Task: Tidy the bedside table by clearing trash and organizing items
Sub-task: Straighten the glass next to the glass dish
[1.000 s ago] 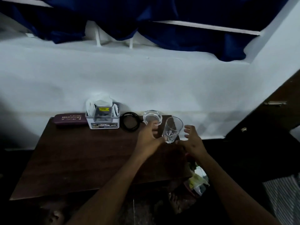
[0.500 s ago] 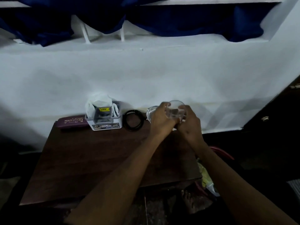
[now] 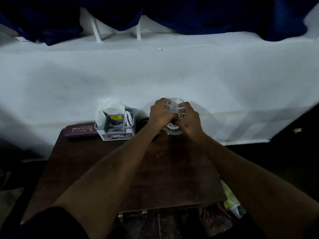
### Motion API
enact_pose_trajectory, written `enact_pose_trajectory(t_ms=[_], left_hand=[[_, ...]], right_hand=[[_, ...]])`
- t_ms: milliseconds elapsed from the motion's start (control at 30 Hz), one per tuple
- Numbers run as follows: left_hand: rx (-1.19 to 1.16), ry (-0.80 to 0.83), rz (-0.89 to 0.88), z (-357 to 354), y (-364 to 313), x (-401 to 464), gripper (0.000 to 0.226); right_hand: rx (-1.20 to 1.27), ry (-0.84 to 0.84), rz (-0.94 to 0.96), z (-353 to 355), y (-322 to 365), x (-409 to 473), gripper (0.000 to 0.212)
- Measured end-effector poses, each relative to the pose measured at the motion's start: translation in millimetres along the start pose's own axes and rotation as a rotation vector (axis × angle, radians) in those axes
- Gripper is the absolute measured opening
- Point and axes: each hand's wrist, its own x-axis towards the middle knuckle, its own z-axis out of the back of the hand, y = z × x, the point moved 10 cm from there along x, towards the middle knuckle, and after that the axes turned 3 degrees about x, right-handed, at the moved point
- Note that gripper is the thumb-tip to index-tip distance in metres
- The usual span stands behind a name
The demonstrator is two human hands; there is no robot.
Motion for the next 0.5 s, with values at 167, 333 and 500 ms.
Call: enact_pose_trajectory(t_ms=[167,333,500], left_hand=[[-0.001,0.005,-0.014,-6.6,3.9,2.6,0.058],[-0.015,0.007,-0.014,-8.3,3.7,-2.0,0.067],[-0.028,-0.006,-0.033,-12.4,4.8,-8.6,0.057]], right_hand=[[-0.027,0.007,-0.011,0.3,-8.0,-0.6,0.062],[-0.015,0.009,-0.017,-0.2,-6.3,-4.2,0.06],[-0.049,-0.007,-0.012,3.0,-6.8,-9.1,0.062]])
